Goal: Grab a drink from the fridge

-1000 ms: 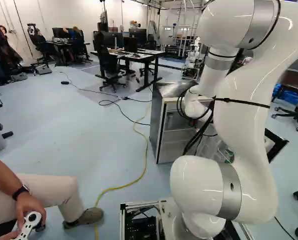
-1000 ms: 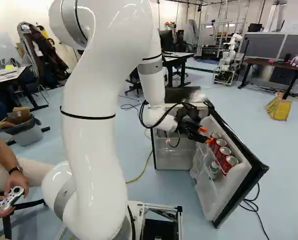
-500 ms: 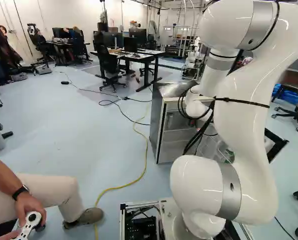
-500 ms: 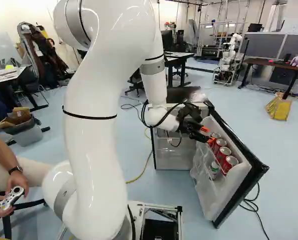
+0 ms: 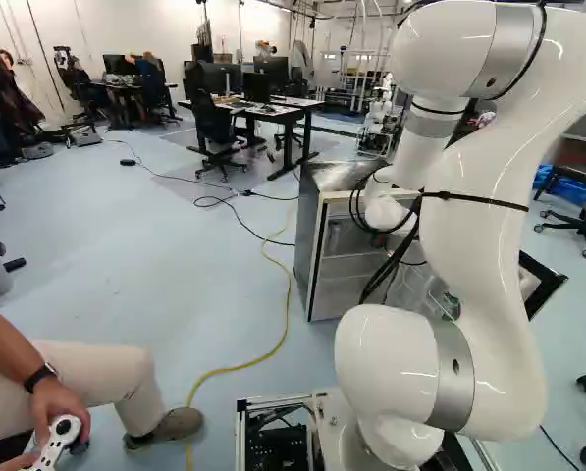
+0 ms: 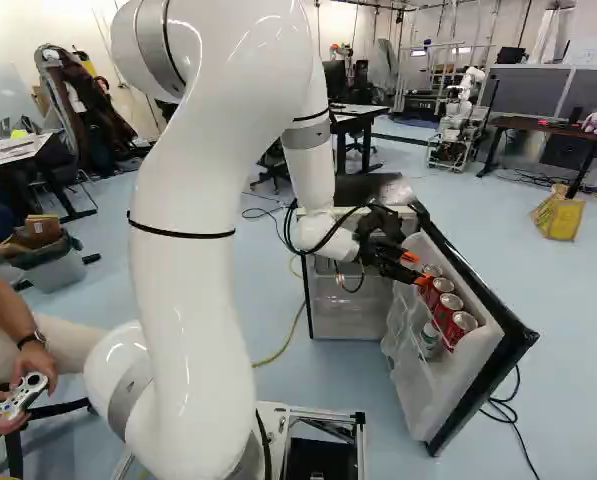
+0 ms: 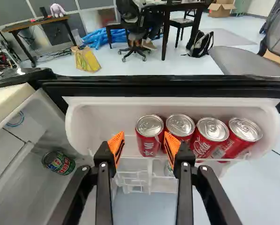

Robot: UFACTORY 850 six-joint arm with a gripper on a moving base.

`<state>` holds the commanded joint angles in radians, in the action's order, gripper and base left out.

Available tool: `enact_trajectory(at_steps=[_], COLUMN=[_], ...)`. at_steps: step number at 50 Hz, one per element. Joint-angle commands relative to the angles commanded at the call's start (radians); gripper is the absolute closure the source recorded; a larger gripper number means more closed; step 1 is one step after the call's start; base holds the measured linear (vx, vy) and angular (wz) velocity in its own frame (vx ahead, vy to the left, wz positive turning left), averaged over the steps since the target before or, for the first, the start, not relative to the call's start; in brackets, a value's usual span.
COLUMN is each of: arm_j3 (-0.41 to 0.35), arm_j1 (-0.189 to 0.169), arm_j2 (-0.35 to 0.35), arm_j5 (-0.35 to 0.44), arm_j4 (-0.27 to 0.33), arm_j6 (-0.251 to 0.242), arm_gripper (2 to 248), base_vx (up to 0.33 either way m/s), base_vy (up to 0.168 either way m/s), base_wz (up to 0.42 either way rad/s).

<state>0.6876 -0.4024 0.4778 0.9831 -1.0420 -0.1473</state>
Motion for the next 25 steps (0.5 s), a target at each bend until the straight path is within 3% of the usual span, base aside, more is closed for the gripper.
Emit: enact_trajectory(at_steps=[25], arm_j3=[0.012], arm_j1=[-0.009], arm_j2=[0.008], arm_j5=[-0.028], arm_j4=[0.0], arm_j6=[0.0], arm_gripper=[111], base_vx=[0.0], base_vy=[0.0], base_wz=[0.0])
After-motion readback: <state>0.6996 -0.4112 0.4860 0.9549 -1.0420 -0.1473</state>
